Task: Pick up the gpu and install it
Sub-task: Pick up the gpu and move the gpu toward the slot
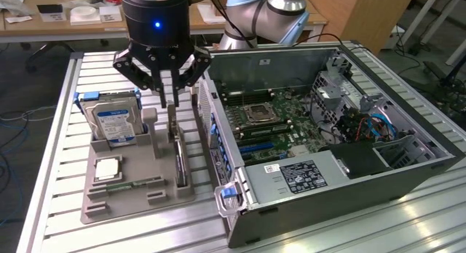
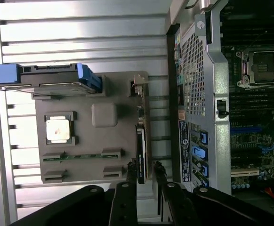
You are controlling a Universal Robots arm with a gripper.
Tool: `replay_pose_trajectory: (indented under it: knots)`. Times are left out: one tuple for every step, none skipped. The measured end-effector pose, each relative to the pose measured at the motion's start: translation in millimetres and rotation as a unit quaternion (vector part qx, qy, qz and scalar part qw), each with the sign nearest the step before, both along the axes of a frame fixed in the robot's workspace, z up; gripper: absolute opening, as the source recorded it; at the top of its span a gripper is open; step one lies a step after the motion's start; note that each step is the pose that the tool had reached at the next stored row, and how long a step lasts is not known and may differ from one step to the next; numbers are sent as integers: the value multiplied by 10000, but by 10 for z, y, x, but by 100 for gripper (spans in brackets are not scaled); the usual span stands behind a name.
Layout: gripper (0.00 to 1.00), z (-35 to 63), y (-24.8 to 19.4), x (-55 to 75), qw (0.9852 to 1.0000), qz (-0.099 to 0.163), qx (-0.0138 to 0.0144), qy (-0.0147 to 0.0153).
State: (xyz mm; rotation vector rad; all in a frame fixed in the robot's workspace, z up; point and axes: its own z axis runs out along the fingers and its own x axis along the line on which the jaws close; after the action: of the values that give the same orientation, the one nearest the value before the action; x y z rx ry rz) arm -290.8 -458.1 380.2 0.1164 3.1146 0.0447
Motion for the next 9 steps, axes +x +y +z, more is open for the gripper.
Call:
replay_pose_trajectory:
  knots:
    - [29,0,0,0,10000,0,0,0]
    - [35,0,0,0,10000,0,0,0]
    - [41,0,0,0,10000,0,0,0]
    - [41,0,0,0,10000,0,0,0]
    - [47,0,0,0,10000,0,0,0]
    - [47,0,0,0,10000,0,0,0]
    - [47,0,0,0,10000,0,0,0]
    - [47,-2,0,0,10000,0,0,0]
    - [47,-10,0,0,10000,0,0,0]
